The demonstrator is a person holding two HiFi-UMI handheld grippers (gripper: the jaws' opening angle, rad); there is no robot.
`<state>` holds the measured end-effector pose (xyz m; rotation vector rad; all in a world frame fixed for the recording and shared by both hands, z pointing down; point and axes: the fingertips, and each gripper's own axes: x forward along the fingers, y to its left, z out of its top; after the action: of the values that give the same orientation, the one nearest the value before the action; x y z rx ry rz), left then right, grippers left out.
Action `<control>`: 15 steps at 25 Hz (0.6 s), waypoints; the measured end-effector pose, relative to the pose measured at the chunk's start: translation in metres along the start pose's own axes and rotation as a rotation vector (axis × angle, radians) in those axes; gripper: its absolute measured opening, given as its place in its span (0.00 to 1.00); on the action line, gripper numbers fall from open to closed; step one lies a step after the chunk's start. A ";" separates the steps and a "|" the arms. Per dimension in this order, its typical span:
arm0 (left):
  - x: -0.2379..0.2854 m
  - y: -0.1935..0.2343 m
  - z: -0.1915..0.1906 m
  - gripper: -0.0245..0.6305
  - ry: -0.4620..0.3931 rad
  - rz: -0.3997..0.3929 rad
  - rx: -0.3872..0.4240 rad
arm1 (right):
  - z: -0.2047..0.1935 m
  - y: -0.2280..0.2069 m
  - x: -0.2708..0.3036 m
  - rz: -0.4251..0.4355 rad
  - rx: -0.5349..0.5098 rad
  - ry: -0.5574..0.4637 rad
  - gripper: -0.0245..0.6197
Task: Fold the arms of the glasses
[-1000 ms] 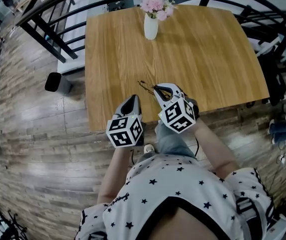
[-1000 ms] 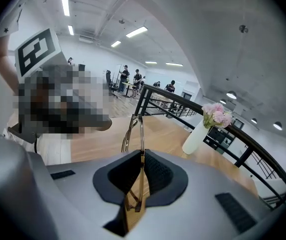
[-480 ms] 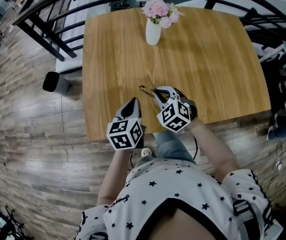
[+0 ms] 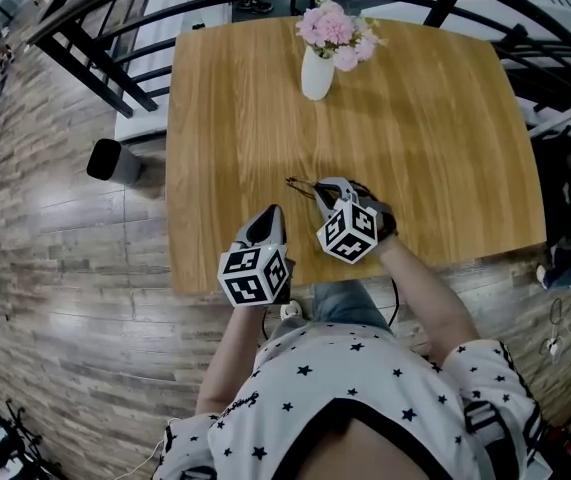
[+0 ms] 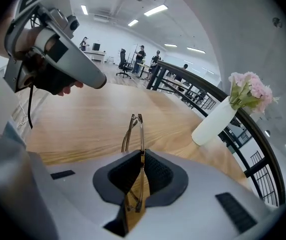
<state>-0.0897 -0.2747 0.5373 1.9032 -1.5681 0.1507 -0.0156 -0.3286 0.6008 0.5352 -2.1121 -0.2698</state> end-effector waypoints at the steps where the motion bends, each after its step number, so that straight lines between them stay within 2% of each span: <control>1: 0.002 0.001 0.000 0.05 0.002 0.003 -0.003 | 0.000 0.000 0.003 0.003 -0.007 0.001 0.07; 15: 0.008 0.010 -0.005 0.05 0.005 0.026 -0.039 | 0.001 0.016 0.015 0.032 -0.110 0.025 0.07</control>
<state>-0.0955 -0.2789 0.5491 1.8515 -1.5823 0.1350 -0.0279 -0.3212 0.6172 0.4380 -2.0659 -0.3571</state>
